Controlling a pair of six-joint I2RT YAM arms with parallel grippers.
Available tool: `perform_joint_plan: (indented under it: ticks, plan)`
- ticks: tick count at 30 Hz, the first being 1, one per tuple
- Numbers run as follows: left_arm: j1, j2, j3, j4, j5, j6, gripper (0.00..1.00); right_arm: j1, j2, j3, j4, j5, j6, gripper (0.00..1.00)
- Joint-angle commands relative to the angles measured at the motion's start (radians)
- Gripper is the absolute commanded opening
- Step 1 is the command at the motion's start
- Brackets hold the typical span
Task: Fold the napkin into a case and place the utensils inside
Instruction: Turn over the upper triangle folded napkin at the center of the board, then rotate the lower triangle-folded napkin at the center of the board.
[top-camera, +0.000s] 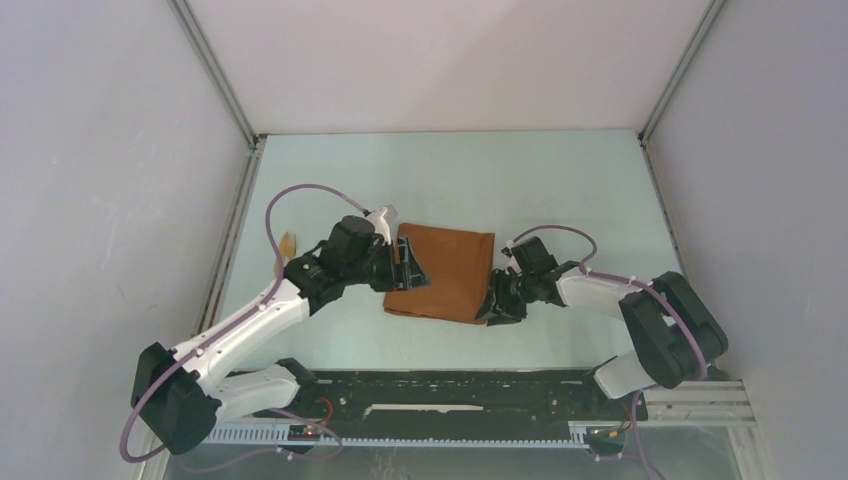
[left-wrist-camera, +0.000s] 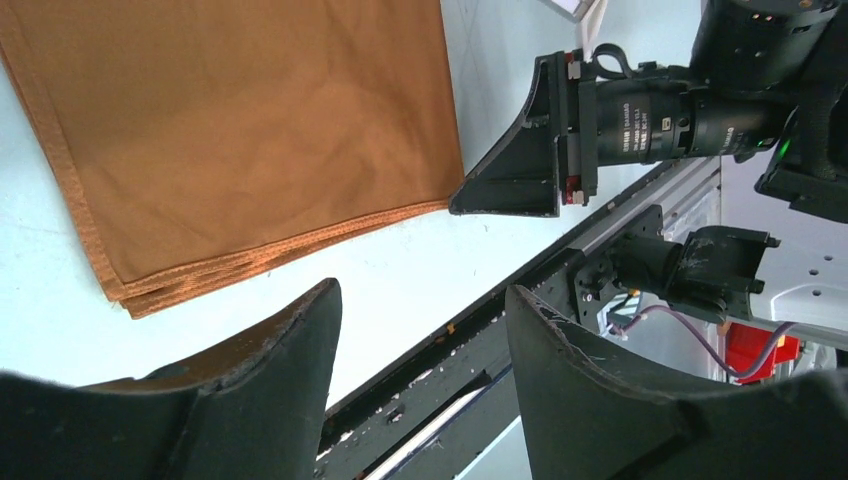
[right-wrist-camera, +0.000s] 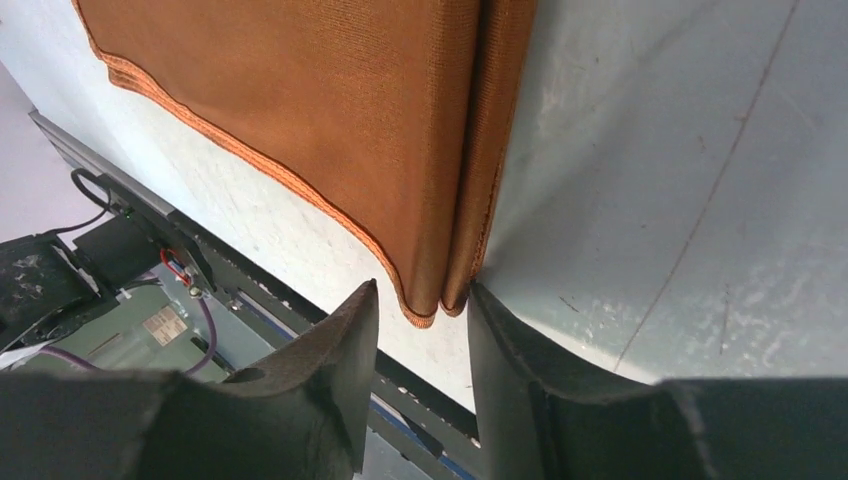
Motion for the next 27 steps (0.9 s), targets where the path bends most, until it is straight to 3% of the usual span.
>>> perform_joint_plan:
  ticks: [1, 10, 19, 27]
  plan:
    - [0.023, 0.003, 0.044, 0.015, 0.020, 0.035, 0.67, 0.001, 0.044, 0.007, 0.064, 0.022, 0.001, 0.44]
    - [0.055, 0.007, 0.060, 0.011, 0.043, 0.059, 0.66, -0.068, 0.051, 0.011, -0.063, 0.078, -0.046, 0.09]
    - [0.088, 0.022, 0.072, 0.010, 0.073, 0.077, 0.65, -0.152, 0.030, 0.061, -0.202, 0.119, -0.111, 0.00]
    - [0.099, 0.044, 0.067, 0.013, 0.086, 0.083, 0.65, -0.245, 0.125, 0.249, -0.424, 0.152, -0.248, 0.00]
